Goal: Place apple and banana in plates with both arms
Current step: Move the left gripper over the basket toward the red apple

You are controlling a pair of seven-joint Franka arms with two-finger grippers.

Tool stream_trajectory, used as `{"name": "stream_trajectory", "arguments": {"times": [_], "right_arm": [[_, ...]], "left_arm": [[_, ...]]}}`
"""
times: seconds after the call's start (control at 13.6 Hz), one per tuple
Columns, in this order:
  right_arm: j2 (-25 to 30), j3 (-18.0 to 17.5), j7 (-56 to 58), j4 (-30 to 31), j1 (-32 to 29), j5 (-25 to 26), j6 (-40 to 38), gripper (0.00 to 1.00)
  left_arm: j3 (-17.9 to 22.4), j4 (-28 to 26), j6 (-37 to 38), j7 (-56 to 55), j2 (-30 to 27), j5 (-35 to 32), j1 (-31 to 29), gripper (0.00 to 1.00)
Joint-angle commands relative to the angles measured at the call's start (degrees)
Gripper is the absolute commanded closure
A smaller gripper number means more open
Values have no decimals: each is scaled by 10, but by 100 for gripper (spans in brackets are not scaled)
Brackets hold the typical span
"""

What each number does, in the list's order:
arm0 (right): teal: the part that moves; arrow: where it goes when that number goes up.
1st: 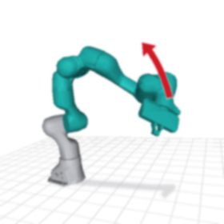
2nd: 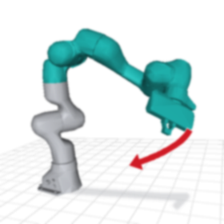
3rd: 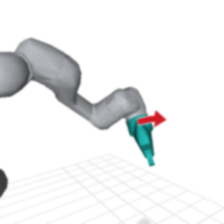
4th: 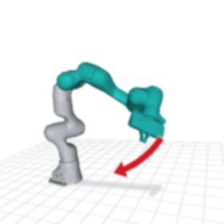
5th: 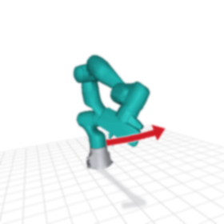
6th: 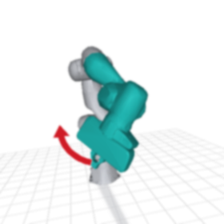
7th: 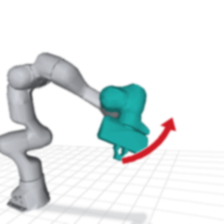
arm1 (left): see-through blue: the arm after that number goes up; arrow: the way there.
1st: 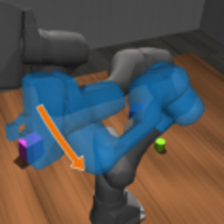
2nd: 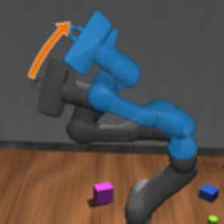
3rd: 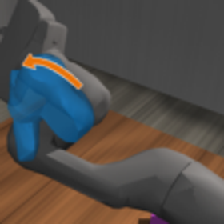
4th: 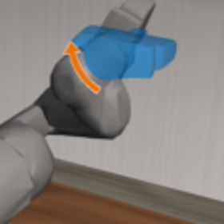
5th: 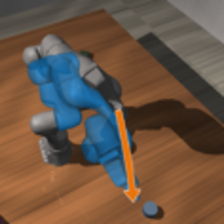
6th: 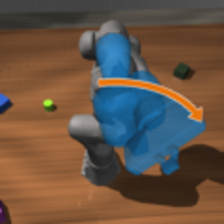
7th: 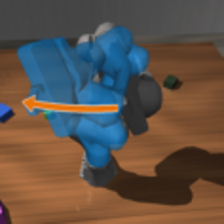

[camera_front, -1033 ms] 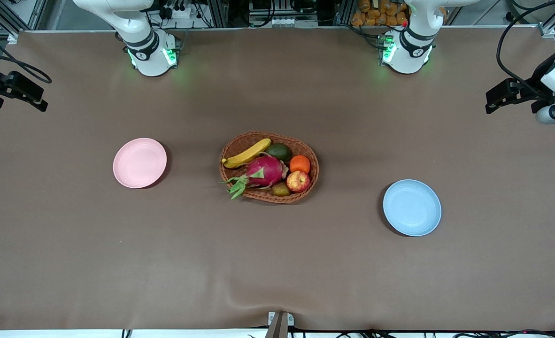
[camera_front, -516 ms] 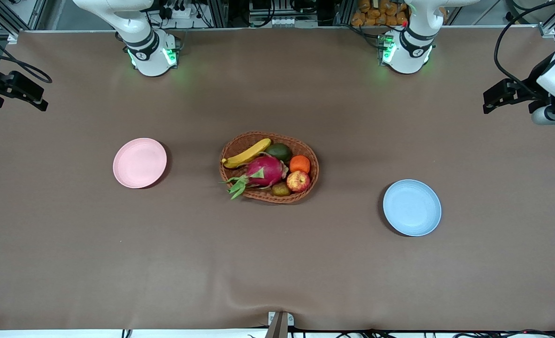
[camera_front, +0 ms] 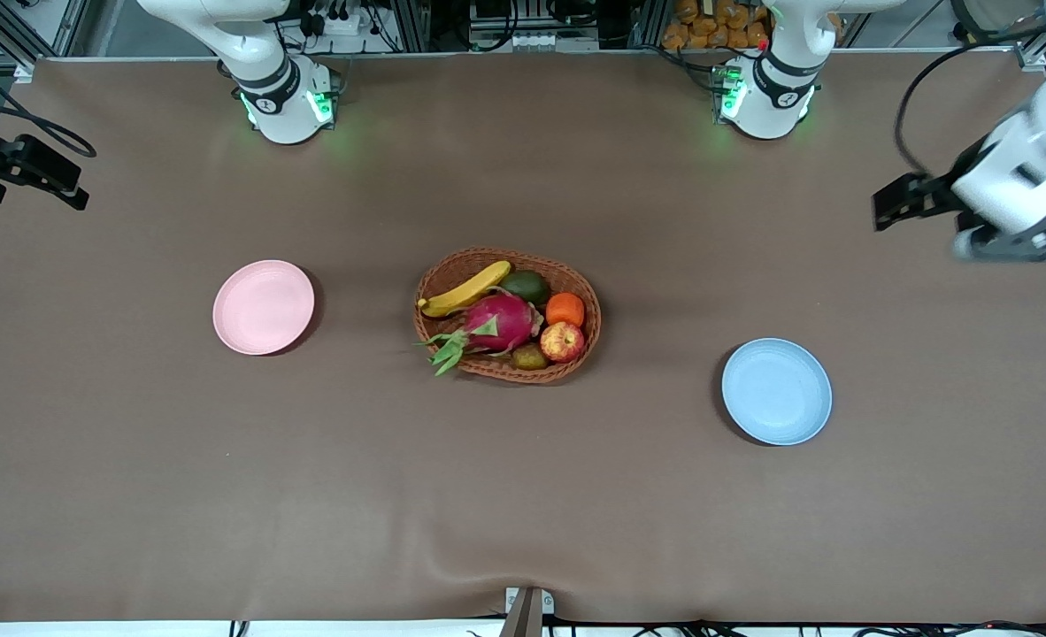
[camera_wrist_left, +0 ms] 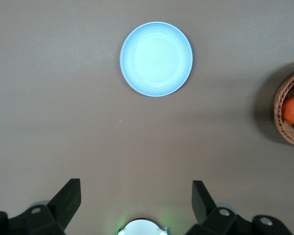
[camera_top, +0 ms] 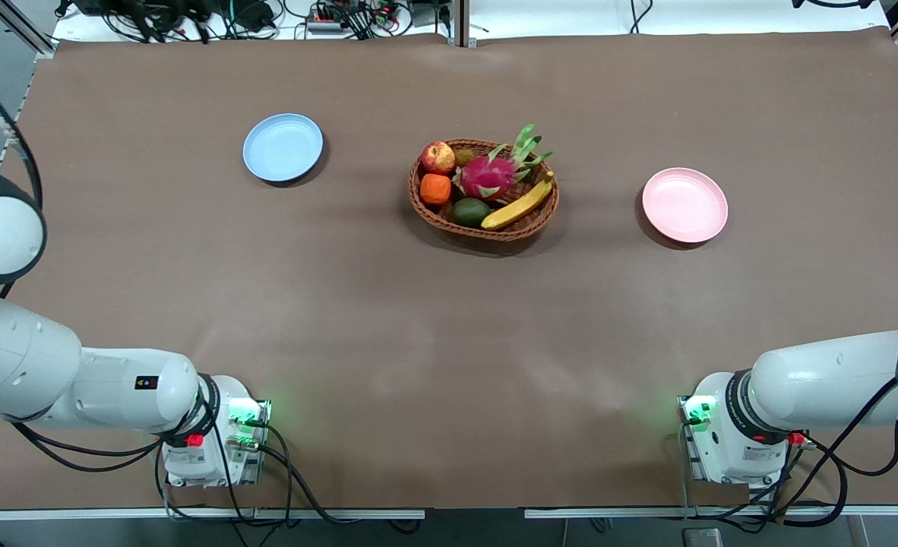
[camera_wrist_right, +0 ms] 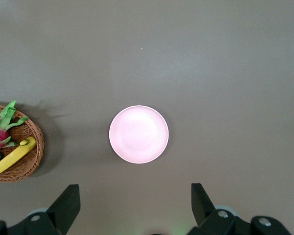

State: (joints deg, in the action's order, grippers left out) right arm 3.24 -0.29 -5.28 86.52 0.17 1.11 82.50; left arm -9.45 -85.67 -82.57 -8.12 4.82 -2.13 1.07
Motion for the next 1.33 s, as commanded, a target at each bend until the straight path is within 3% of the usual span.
{"name": "stream_trajectory", "arguments": {"times": [0.0,0.3,1.25], "right_arm": [[-7,-8,7,-14,-13,0,-7,0],[-7,-8,7,-14,-11,0,-7,0],[-7,-8,4,-13,-13,-1,-8,0]], "left_arm": [[-28,6,-31,-39,38,9,3,0],[-65,6,-88,-158,93,8,32,0],[-65,6,-309,-422,240,8,161,0]]}}
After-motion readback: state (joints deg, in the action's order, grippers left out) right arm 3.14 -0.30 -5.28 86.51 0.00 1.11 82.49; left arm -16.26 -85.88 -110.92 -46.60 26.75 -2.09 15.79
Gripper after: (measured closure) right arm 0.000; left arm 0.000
